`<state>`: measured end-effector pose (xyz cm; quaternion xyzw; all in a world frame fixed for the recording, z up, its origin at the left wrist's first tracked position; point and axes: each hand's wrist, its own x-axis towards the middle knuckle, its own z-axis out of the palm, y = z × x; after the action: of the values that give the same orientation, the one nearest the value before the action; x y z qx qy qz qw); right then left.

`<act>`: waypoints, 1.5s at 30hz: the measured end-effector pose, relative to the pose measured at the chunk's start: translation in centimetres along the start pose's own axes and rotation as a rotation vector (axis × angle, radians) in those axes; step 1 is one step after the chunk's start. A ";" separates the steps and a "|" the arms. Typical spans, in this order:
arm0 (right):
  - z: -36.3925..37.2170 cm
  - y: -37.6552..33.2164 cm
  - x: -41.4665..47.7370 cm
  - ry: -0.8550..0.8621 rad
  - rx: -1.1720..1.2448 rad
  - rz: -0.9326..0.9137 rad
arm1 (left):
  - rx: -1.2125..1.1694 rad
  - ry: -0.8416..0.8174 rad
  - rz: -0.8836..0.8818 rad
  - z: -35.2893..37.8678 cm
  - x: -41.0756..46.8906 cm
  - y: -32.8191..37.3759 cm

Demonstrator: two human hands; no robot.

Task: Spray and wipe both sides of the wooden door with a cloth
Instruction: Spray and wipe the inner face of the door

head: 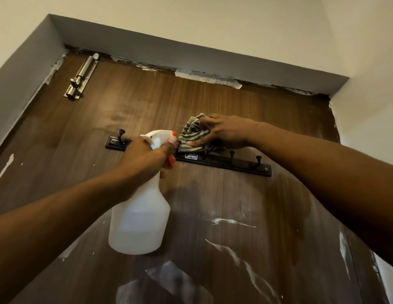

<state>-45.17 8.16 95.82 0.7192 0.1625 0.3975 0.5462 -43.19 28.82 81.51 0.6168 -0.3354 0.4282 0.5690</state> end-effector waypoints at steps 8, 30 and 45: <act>-3.4 -1.4 4.5 0.061 -0.144 -0.064 | 0.061 0.082 0.003 -2.7 -0.9 0.6; 5.5 3.9 -8.1 -0.007 -0.204 -0.048 | 0.013 0.015 0.029 4.0 -2.4 3.0; 9.7 3.6 -14.8 -0.043 0.060 0.211 | 0.030 -0.095 -0.020 10.8 -3.6 3.4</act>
<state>-47.98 -9.33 92.43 0.7565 0.0860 0.4324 0.4830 -46.14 17.46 79.77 0.6483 -0.3493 0.3976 0.5474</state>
